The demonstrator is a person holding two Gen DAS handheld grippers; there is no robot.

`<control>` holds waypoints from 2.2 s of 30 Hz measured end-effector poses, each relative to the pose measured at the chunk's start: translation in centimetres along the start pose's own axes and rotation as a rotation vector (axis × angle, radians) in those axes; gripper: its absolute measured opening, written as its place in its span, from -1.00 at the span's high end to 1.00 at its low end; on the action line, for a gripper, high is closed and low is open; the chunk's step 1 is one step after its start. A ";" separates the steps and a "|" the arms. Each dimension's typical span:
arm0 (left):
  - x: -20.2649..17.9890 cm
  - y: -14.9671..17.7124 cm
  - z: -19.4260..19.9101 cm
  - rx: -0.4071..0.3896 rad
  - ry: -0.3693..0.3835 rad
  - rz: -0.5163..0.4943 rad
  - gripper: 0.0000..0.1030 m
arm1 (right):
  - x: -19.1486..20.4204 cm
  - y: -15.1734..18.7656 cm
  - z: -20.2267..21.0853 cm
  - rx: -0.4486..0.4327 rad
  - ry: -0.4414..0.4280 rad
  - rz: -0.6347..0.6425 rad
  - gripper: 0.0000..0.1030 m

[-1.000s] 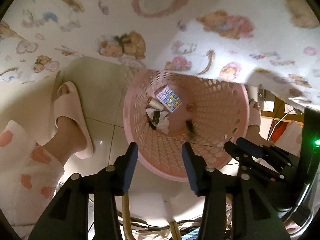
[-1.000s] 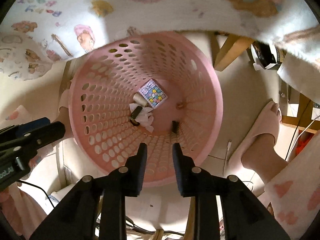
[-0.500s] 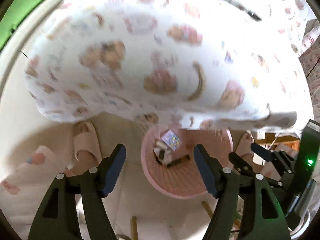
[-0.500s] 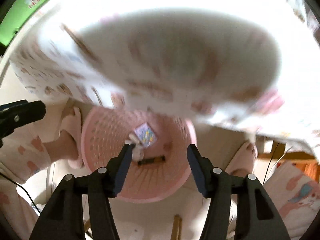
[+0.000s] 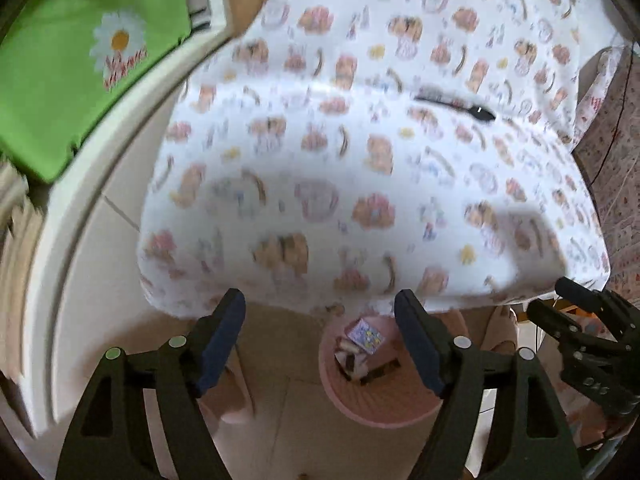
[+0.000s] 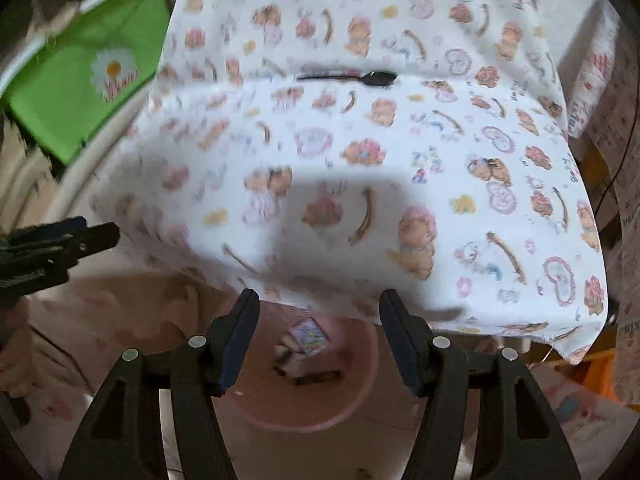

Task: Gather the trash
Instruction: 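Move both tools back up toward the black spoon on the table, then reach the left tool toward the white tube while the right tool approaches the black spoon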

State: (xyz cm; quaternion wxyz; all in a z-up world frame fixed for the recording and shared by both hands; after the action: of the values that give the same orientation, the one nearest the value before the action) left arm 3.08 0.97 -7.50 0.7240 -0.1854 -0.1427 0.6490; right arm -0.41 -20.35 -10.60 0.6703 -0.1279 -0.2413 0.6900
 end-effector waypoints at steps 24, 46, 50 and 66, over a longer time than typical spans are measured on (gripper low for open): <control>3.2 -12.1 -3.4 -0.013 0.007 0.076 -0.83 | -5.2 -15.2 5.0 -0.416 0.120 0.007 -0.50; 0.4 -18.7 -9.8 0.012 -0.022 0.192 -0.57 | -7.0 -17.2 -2.7 -0.237 0.149 -0.092 -0.50; -0.1 -18.8 -10.4 0.041 -0.036 0.190 -0.38 | -7.2 -17.1 -2.8 -0.228 0.154 -0.091 -0.50; -2.4 -19.4 -12.6 0.145 -0.076 0.133 0.73 | -7.6 -17.0 -2.6 -0.216 0.181 -0.067 -0.50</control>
State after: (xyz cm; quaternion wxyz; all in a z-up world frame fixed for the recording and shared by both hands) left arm 25.63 -4.18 -9.89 0.6848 -0.1167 -0.1100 0.7108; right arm 16.12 -27.66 -5.38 0.6943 -0.2528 -0.2567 0.6229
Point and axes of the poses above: each gripper's, at about its wrist camera, not at the fingertips, and z roughly against the way its jaws point, x to its left, y to its underside, the point moved 5 cm from there along -z, roughly the way its jaws point, and after that the axes turned 1 degree about y, right-handed, at the moved point
